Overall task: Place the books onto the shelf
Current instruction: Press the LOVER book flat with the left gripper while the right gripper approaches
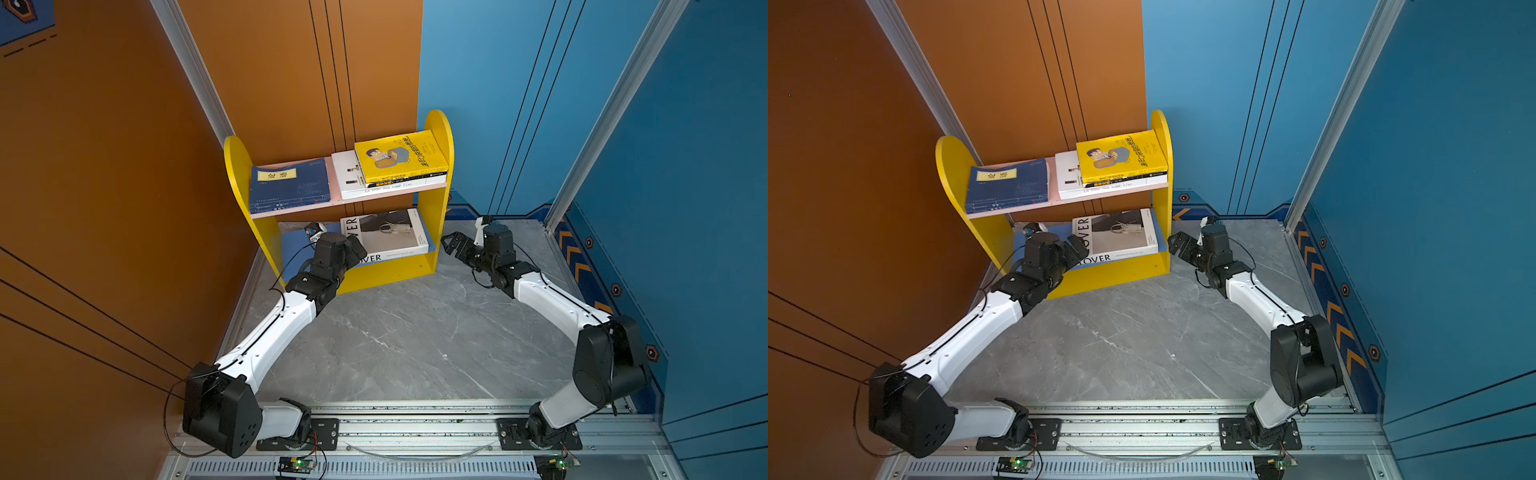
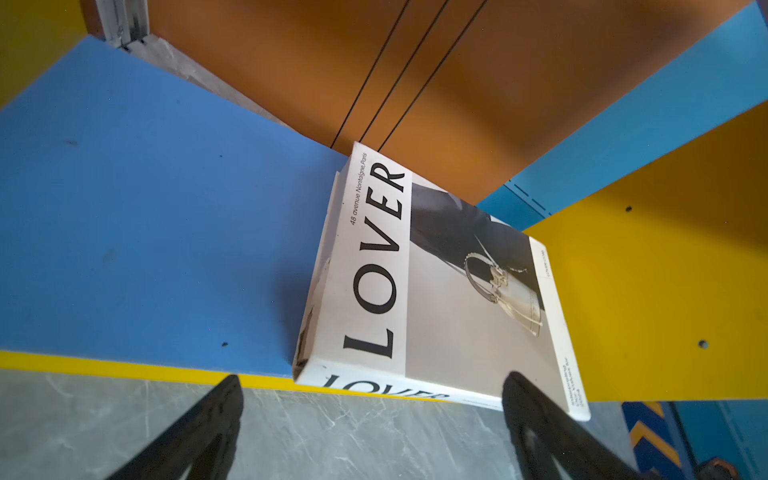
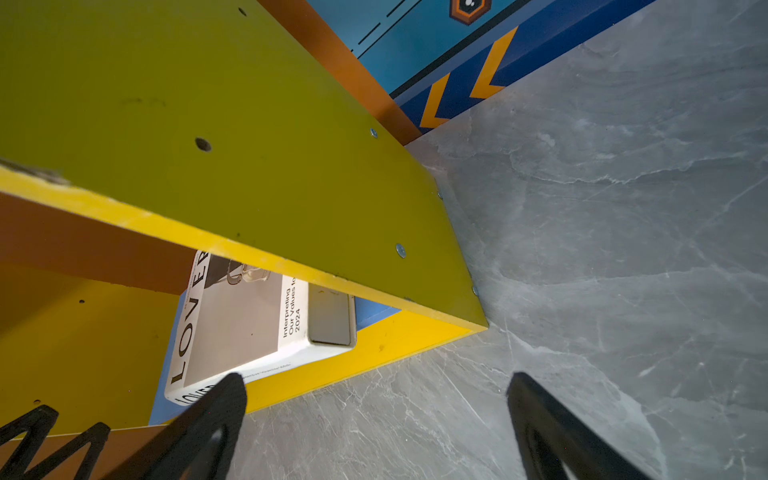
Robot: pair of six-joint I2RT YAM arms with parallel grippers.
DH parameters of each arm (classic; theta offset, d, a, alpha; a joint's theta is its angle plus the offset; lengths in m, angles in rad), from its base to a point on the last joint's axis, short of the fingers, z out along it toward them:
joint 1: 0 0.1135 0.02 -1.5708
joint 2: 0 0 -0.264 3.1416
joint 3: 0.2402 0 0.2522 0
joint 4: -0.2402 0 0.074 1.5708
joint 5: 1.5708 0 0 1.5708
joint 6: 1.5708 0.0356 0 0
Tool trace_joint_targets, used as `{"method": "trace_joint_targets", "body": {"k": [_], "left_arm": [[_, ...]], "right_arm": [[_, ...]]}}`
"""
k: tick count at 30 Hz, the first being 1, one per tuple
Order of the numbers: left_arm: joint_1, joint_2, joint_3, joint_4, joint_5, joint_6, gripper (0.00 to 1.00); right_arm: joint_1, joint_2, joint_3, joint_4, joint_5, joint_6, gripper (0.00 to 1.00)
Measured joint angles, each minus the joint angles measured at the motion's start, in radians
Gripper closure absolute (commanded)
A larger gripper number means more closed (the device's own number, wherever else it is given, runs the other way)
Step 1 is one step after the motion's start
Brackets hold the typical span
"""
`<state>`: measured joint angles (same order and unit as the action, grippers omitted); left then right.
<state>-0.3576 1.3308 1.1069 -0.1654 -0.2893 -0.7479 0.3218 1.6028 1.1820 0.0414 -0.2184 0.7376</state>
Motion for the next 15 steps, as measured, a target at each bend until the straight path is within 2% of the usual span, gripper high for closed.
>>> {"method": "trace_joint_targets", "body": {"k": [6, 15], "left_arm": [[0.058, 0.075, 0.014, 0.058, 0.102, 0.113, 0.02], [0.086, 0.236, 0.031, 0.127, 0.183, 0.102, 0.01]], "right_arm": [[0.01, 0.037, 0.043, -0.021, 0.002, -0.001, 0.0], [0.023, 0.075, 0.09, -0.066, 0.013, -0.006, 0.0]]}}
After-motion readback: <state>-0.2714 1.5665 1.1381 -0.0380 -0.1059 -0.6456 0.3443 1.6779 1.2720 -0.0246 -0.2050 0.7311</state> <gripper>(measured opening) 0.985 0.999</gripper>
